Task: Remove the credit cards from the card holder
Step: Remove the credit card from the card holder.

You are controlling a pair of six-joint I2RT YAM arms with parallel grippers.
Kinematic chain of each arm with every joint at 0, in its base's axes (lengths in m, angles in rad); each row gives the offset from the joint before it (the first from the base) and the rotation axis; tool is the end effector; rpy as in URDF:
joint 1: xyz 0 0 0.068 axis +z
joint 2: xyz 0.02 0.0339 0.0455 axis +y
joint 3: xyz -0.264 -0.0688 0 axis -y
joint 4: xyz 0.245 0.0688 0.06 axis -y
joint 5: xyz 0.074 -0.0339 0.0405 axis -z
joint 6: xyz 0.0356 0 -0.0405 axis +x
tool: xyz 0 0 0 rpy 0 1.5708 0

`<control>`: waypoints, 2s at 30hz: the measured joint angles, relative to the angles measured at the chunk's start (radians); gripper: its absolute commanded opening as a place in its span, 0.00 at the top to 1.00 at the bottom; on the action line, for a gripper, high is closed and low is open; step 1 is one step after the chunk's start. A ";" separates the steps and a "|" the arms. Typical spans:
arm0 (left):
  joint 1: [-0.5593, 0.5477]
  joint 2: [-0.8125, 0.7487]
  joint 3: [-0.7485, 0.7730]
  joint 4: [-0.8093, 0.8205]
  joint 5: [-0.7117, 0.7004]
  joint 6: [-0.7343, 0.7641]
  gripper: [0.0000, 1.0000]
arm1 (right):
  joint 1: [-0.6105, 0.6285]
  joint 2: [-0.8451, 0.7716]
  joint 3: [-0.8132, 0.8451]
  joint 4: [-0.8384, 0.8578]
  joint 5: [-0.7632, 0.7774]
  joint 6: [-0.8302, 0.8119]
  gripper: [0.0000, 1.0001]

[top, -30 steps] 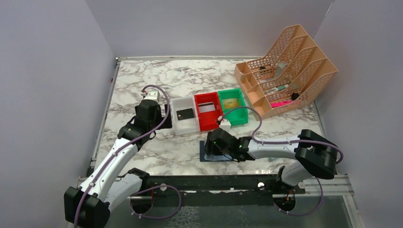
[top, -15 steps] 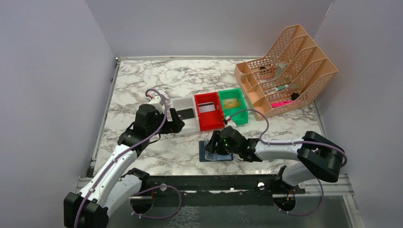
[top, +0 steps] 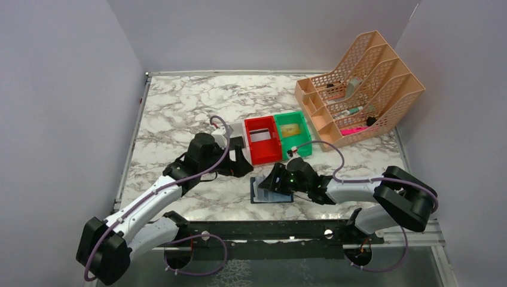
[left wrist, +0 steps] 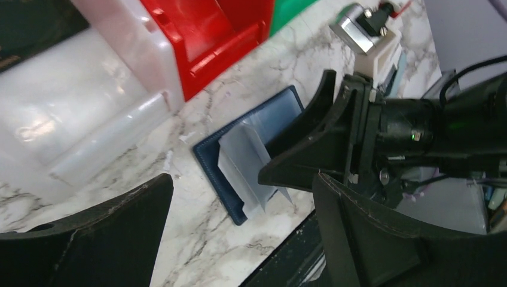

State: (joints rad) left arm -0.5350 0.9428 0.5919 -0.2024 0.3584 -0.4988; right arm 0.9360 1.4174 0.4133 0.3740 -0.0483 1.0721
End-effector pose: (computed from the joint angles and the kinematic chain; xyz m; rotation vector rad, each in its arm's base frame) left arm 0.1716 -0.1162 0.2429 0.2665 2.2326 -0.9689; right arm 0.1471 0.2026 0.1354 0.1370 2.4544 1.0862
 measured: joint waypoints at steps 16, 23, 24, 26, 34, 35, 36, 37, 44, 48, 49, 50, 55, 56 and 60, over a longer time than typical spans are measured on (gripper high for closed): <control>-0.224 0.200 -0.002 0.211 -0.039 -0.119 0.26 | -0.028 -0.060 -0.072 0.032 -0.026 0.027 0.43; -0.252 0.330 -0.002 0.253 -0.105 -0.207 0.34 | -0.032 -0.064 -0.072 0.026 -0.026 0.027 0.43; -0.257 0.345 -0.001 0.254 -0.115 -0.218 0.34 | -0.033 -0.064 -0.072 0.026 -0.026 0.027 0.43; -0.269 0.373 0.001 0.256 -0.133 -0.230 0.34 | -0.033 -0.064 -0.072 0.026 -0.026 0.027 0.43; -0.315 0.469 0.064 0.262 -0.202 -0.249 0.38 | -0.033 -0.064 -0.074 0.025 -0.026 0.027 0.43; -0.318 0.473 0.071 0.262 -0.206 -0.249 0.38 | -0.033 -0.064 -0.074 0.025 -0.026 0.027 0.43; -0.322 0.478 0.076 0.262 -0.213 -0.249 0.38 | -0.033 -0.064 -0.074 0.025 -0.026 0.027 0.43; -0.325 0.480 0.081 0.262 -0.220 -0.249 0.38 | -0.033 -0.064 -0.074 0.025 -0.026 0.027 0.43; -0.339 0.479 0.097 0.243 -0.253 -0.248 0.39 | -0.034 -0.063 -0.074 0.026 -0.027 0.027 0.44; -0.346 0.461 0.106 0.220 -0.270 -0.245 0.42 | -0.035 -0.060 -0.074 0.029 -0.029 0.027 0.44; -0.348 0.459 0.108 0.218 -0.270 -0.243 0.44 | -0.035 -0.060 -0.074 0.029 -0.029 0.027 0.44; -0.348 0.460 0.113 0.216 -0.268 -0.241 0.46 | -0.035 -0.060 -0.074 0.029 -0.029 0.027 0.44; -0.350 0.497 0.136 0.217 -0.234 -0.229 0.58 | -0.035 -0.060 -0.074 0.029 -0.029 0.027 0.44; -0.351 0.507 0.138 0.219 -0.228 -0.225 0.60 | -0.035 -0.060 -0.074 0.029 -0.029 0.027 0.44; -0.351 0.535 0.138 0.219 -0.212 -0.213 0.64 | -0.035 -0.060 -0.074 0.029 -0.032 0.027 0.44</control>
State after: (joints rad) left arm -0.8864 1.4776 0.7296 0.0170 0.1459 -0.7116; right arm 0.9012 1.3579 0.3389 0.4026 -0.0799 1.0992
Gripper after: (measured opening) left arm 0.385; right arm 0.565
